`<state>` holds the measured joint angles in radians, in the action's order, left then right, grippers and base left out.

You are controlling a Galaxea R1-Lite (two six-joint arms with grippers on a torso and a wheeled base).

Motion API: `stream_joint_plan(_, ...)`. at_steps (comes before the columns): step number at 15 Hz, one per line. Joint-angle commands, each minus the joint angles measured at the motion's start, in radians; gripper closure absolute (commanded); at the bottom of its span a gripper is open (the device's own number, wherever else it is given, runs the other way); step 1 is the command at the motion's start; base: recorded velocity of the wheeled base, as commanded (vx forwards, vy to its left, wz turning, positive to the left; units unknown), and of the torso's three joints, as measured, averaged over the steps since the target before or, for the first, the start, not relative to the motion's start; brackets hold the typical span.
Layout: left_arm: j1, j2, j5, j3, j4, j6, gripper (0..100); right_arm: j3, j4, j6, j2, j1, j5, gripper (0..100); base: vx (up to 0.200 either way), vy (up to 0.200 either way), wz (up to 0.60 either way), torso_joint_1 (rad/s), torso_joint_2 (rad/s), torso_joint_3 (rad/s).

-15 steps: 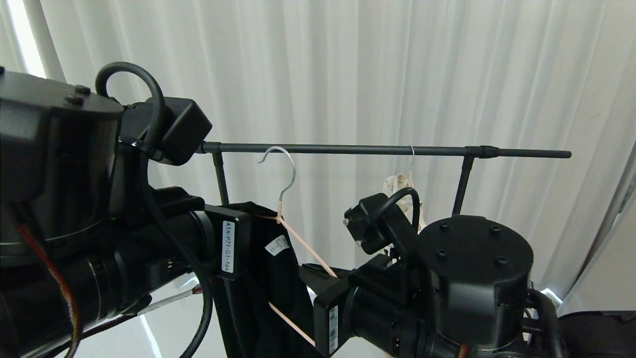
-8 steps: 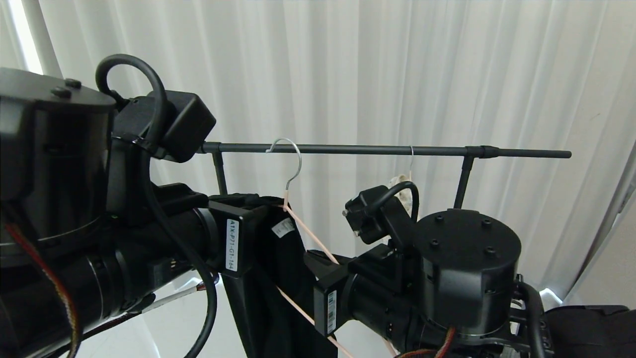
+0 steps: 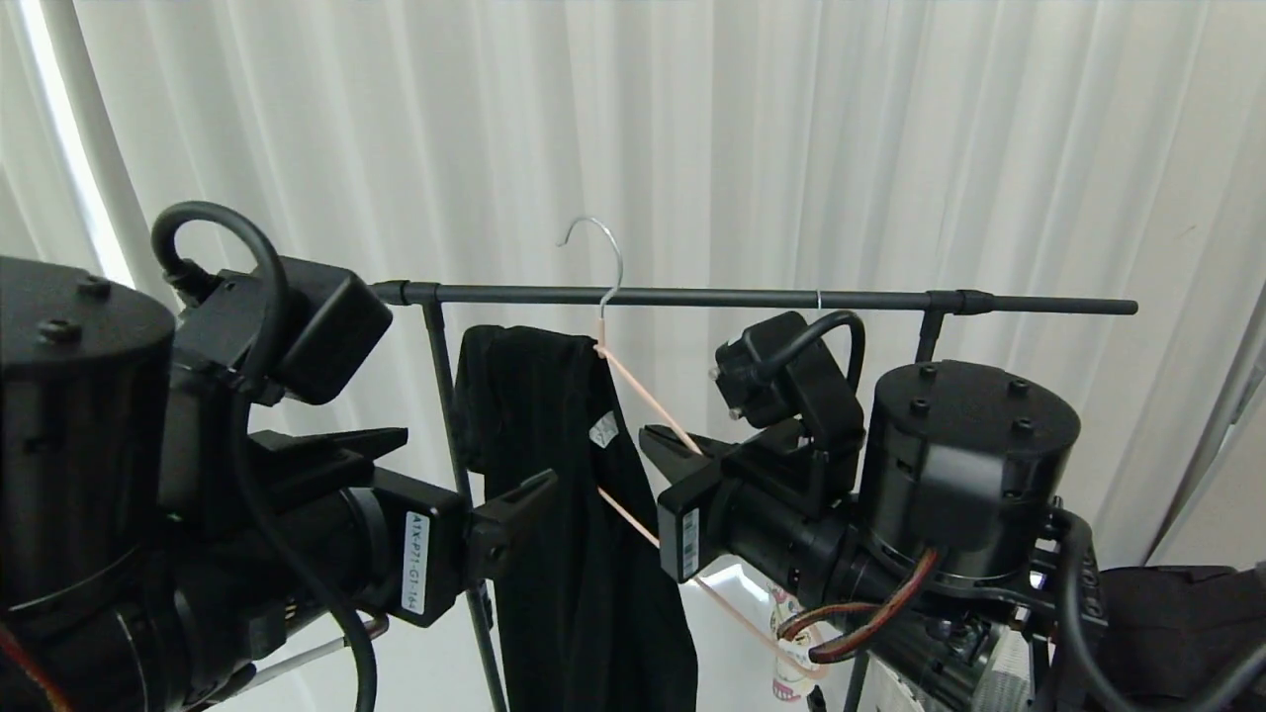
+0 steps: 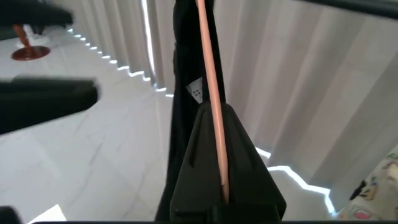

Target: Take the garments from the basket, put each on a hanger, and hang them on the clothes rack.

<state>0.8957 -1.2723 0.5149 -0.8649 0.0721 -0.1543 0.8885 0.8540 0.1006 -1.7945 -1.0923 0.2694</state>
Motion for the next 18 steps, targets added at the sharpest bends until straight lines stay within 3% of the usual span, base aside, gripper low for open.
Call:
stream_joint_plan(1,0.000,0.067,-0.001,0.067,0.000,0.001,0,-0.014,0.022,-0.042,0.007,0.023,0.011,100,0.000,0.000,0.00,0.000,0.00,0.000)
stream_joint_plan(5,0.000,0.151,-0.016,0.152,-0.014,0.016,0,-0.177,0.148,-0.102,0.069,0.031,0.011,100,0.000,0.000,0.00,0.000,0.00,0.000)
stream_joint_plan(7,0.000,0.182,-0.055,0.216,-0.086,0.051,0,-0.322,0.255,-0.182,0.106,0.035,-0.010,100,0.000,0.000,0.00,0.000,0.00,0.000)
stream_joint_plan(11,-0.001,0.243,-0.208,0.366,-0.247,0.194,0,-0.422,0.372,-0.251,0.107,0.035,-0.052,100,0.000,0.000,0.00,0.000,0.00,0.000)
stream_joint_plan(12,-0.006,0.288,-0.291,0.425,-0.267,0.286,0,-0.464,0.392,-0.272,0.119,0.034,-0.093,100,0.000,0.000,0.00,0.000,0.00,0.000)
stream_joint_plan(15,-0.026,0.344,-0.429,0.463,-0.267,0.430,0,-0.569,0.398,-0.325,0.172,0.032,-0.208,100,0.000,0.000,0.00,0.000,0.00,0.000)
stream_joint_plan(17,-0.035,0.355,-0.457,0.472,-0.267,0.461,0,-0.619,0.405,-0.326,0.184,0.017,-0.213,100,0.000,0.000,0.00,0.000,0.00,0.000)
stream_joint_plan(18,-0.035,0.370,-0.484,0.483,-0.267,0.487,0,-0.680,0.465,-0.328,0.187,-0.021,-0.213,100,0.000,0.000,0.00,0.000,0.00,0.000)
